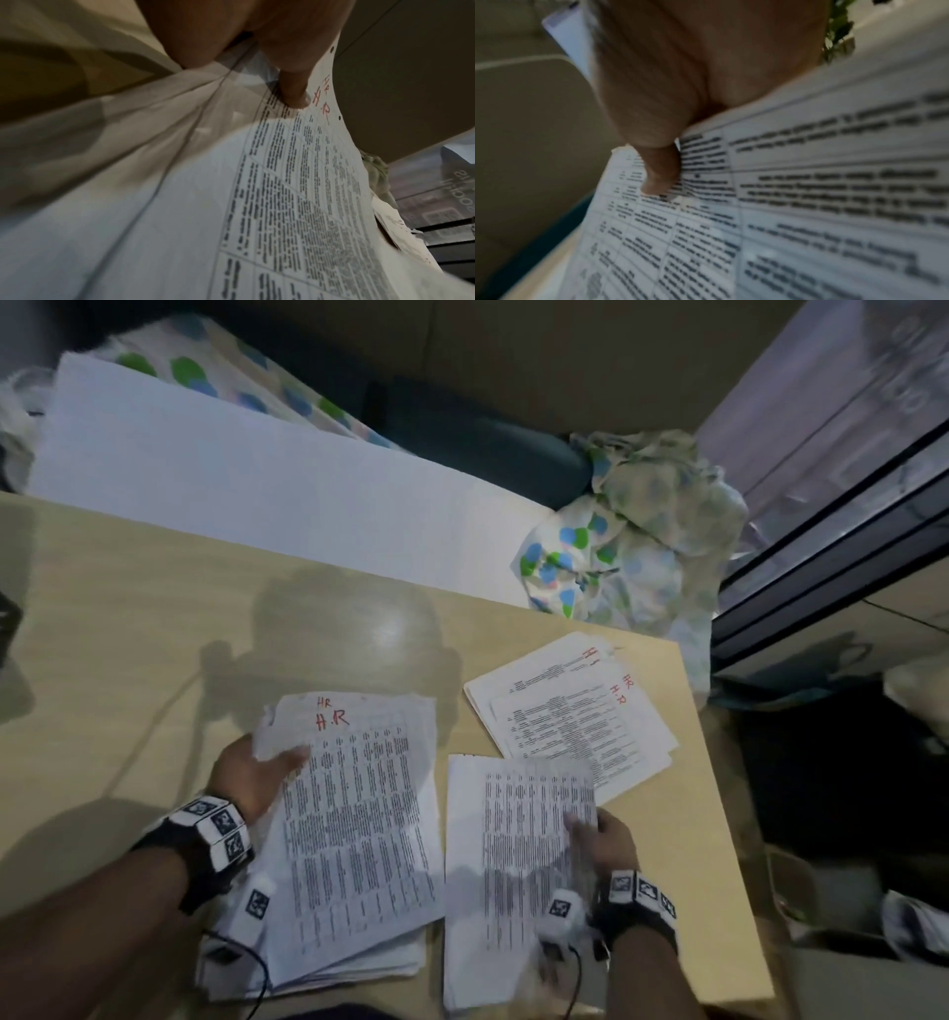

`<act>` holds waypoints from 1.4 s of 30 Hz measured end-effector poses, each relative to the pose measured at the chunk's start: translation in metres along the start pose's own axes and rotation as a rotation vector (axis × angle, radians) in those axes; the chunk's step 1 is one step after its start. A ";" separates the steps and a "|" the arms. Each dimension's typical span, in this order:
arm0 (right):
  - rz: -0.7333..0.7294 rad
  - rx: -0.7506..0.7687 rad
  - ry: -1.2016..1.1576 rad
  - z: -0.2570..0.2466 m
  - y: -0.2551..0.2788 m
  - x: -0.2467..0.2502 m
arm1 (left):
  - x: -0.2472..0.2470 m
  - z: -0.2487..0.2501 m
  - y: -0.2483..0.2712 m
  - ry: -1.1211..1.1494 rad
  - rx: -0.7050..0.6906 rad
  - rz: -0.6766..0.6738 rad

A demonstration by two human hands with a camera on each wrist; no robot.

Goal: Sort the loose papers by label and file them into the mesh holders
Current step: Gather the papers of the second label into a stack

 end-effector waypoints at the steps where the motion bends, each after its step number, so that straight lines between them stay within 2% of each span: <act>1: 0.024 0.012 -0.113 -0.008 0.002 0.006 | 0.001 0.002 0.000 -0.001 0.001 0.002; 4: 0.094 -0.001 -0.399 -0.024 -0.004 0.022 | 0.003 0.003 0.002 -0.011 0.013 0.025; 8: 0.094 -0.093 -0.581 -0.049 0.000 0.009 | 0.007 -0.003 0.003 0.020 0.036 0.080; 11: 0.120 -0.072 -0.561 -0.073 0.008 -0.007 | 0.013 0.003 0.006 -0.039 0.008 0.132; 13: 0.191 -0.051 -0.675 -0.085 0.009 -0.006 | 0.025 0.005 0.005 -0.105 0.008 0.171; 16: 0.102 -0.036 -0.848 -0.102 0.000 -0.004 | 0.047 -0.003 -0.001 -0.150 0.050 0.222; 20: 0.203 0.060 -0.963 -0.126 0.015 -0.003 | 0.059 -0.011 -0.001 -0.119 0.116 0.254; 24: 0.126 0.180 -0.632 -0.149 0.048 -0.060 | 0.044 -0.014 -0.008 -0.095 0.103 0.188; 29: -0.022 0.365 -0.226 -0.138 0.084 -0.132 | 0.023 -0.005 -0.008 0.046 0.095 0.036; 32: -0.216 0.486 -0.210 -0.142 0.102 -0.158 | 0.022 -0.007 -0.017 0.020 0.040 0.021; 34: -0.429 0.555 -0.190 -0.149 0.116 -0.174 | 0.023 -0.018 -0.024 -0.084 0.042 0.036; 35: -0.485 0.618 -0.221 -0.152 0.120 -0.174 | 0.023 -0.018 -0.024 -0.146 0.044 0.040; 36: -0.469 0.698 -0.251 -0.154 0.122 -0.166 | 0.024 -0.015 -0.022 -0.199 0.043 0.049; 38: -0.248 0.822 -0.255 -0.155 0.114 -0.138 | 0.025 -0.011 -0.016 -0.274 0.066 0.067; 40: 0.086 0.800 -0.276 -0.154 0.092 -0.101 | 0.022 -0.012 -0.014 -0.267 0.084 0.056; 42: 0.308 0.776 -0.226 -0.169 0.072 -0.075 | 0.019 -0.013 -0.014 -0.275 0.070 0.018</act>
Point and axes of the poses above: each hand's wrist, its own y-axis away from the middle knuckle, its own x-axis out of the back of the hand, z = x × y, the point moved 8 cm from there along -y, towards the middle knuckle, and after that the axes turned 2 degrees about x, right-handed, at the moved point
